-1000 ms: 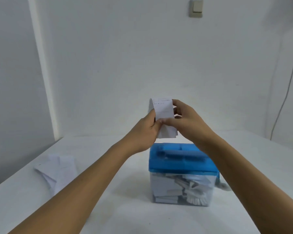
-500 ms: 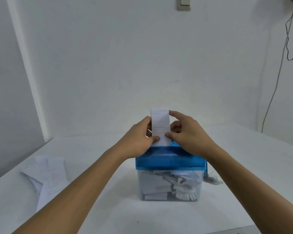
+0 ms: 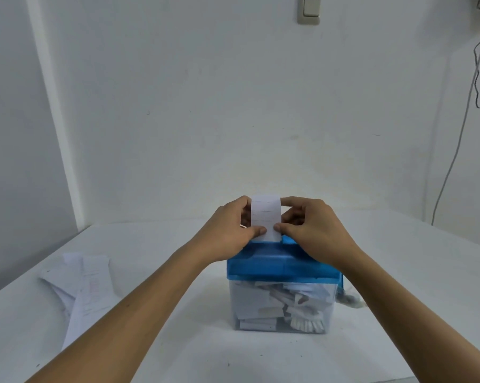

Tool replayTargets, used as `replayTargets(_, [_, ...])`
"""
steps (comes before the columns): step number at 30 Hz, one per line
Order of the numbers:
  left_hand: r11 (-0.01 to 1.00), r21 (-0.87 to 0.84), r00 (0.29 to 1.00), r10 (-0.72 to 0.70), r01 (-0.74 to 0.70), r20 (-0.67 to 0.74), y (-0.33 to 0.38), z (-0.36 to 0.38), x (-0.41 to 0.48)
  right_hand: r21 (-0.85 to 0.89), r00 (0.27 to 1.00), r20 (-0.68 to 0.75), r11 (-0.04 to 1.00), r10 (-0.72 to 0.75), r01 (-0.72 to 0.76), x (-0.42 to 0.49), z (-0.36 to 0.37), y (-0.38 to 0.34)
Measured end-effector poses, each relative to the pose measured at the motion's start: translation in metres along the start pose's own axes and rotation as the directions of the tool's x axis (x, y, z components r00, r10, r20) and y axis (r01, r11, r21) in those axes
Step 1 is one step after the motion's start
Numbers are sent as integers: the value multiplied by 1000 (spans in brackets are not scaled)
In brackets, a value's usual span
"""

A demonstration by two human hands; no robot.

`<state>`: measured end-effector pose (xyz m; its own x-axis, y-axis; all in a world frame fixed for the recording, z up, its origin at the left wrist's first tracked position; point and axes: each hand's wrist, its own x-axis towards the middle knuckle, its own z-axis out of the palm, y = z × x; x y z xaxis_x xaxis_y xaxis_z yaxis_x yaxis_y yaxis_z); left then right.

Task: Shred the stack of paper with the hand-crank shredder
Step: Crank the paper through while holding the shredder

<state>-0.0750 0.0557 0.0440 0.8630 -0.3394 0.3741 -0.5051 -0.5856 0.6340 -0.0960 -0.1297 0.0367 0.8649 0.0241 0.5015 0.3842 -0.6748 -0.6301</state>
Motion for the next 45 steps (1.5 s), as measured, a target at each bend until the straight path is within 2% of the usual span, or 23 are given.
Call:
replayTargets(11, [994,-82,998,-69,69,0,-2,20,-9,-100,998,52,995,-24,30,-4,-7,-4])
replayTargets(17, [988,-113,987,-114,101,-114,-3,34,-13,-122,999,-10,992,-47,46,-6,-1,-1])
replayTargets(21, [978,-178,986,-129,108,-108,-3,34,-15,-160,999,20,986,-35,38,-9,-4,-8])
replayTargets(23, [979,-170,987,-132,115,-93,-4,34,-15,-137,999,-31,990,-23,19,-17,-10,-7])
replayTargets(27, [982,-146,988,-129,116,-82,-5,34,-15,22,954,-297,999,35,-30,-64,-31,23])
replayTargets(28, [982,-149,988,-127,113,-84,-6,34,-15,22,945,-321,998,55,-50,-80,-35,35])
replayTargets(30, [981,-162,990,-118,104,-78,-5,35,-15,-56,968,-237,993,85,-100,-108,-38,57])
replayTargets(33, [983,-163,992,-100,87,-72,-7,35,-15,-228,988,10,963,151,-145,-130,-26,76])
replayTargets(34, [984,-160,993,-97,84,-74,-7,35,-14,-246,987,33,958,159,-146,-134,-23,78])
replayTargets(38, [989,-124,993,-93,84,-73,-7,35,-13,-161,996,-72,984,60,-71,-144,-19,76])
replayTargets(45, [994,56,993,-93,97,-72,-6,37,-13,-146,997,-43,988,-63,56,-150,-42,66])
